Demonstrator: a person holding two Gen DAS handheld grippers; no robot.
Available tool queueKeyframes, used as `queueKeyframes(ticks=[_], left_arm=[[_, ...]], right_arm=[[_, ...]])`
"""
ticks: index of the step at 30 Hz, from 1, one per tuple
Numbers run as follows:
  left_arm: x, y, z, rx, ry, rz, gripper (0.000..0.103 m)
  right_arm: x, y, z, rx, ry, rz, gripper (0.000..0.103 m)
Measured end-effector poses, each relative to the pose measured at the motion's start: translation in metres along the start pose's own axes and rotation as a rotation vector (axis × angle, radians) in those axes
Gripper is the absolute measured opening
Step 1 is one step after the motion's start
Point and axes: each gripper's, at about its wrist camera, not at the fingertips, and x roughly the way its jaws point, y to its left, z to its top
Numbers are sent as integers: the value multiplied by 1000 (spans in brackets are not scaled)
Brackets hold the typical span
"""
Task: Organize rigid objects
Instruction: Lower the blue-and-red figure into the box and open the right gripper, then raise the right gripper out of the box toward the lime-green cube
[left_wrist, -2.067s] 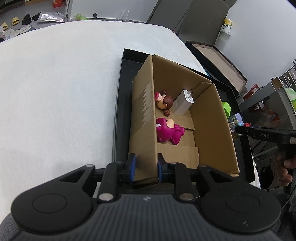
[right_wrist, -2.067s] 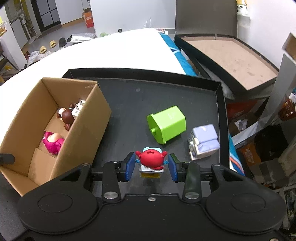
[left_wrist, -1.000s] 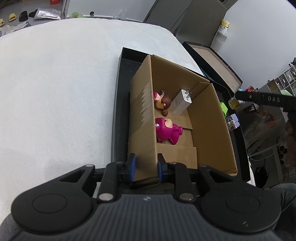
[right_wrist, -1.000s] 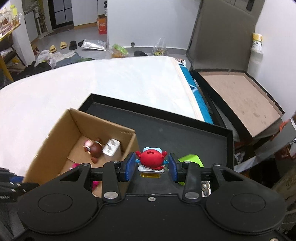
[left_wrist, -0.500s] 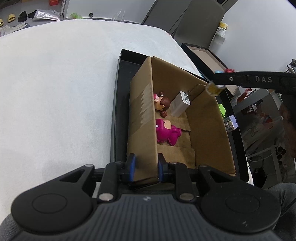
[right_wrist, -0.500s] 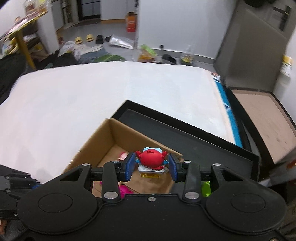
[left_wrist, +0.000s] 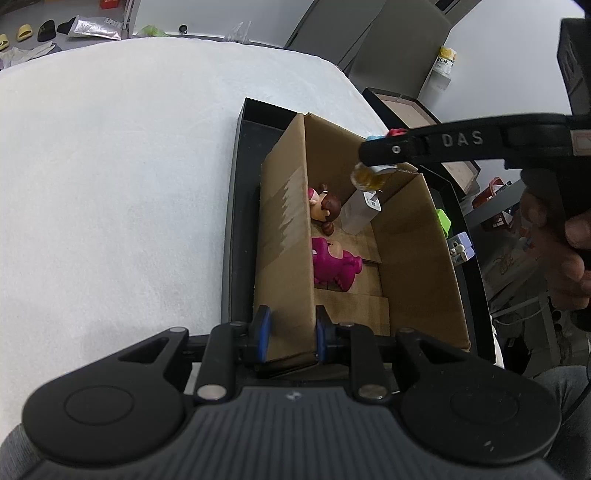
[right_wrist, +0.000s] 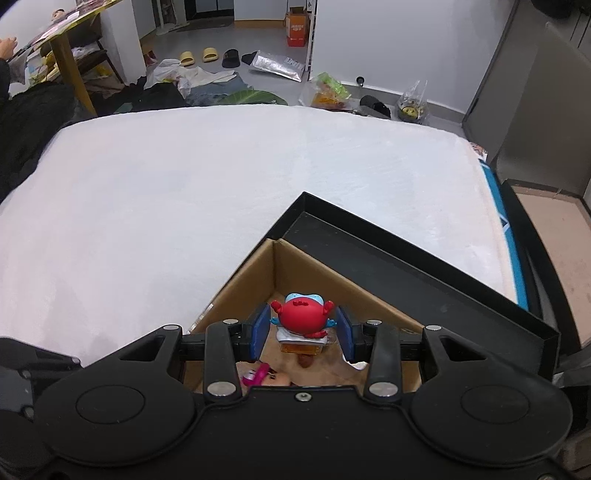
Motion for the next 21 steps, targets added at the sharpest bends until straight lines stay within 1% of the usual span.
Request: queueKeyframes(ticks=[3, 6, 7, 13, 18, 19, 20, 21], left_arm=[[-1, 0, -1, 0, -5, 2, 23], [-2, -1, -1, 0, -8, 2, 23], [-2, -1, -1, 1, -9, 1, 22], [-3, 1, -1, -5, -10, -13, 22], [-3, 2, -1, -3, -5, -15, 22], [-3, 2, -1, -1, -2, -14, 22], [-2, 1, -1, 2, 1, -13, 22], [-2, 1, 0, 5, 4, -12, 22]], right_arm=[[3, 3, 2, 22, 12, 14, 40], [0, 3, 2, 36, 1, 21, 41], [-1, 2, 2, 40, -2, 21, 41], [-14, -4, 0, 41, -20, -5, 43], [-17, -9, -7, 51, -17, -22, 45], [-17, -9, -9, 53, -17, -24, 48], [-18, -11, -11, 59, -16, -27, 54], [-19, -12, -13, 64, -16, -29, 56]])
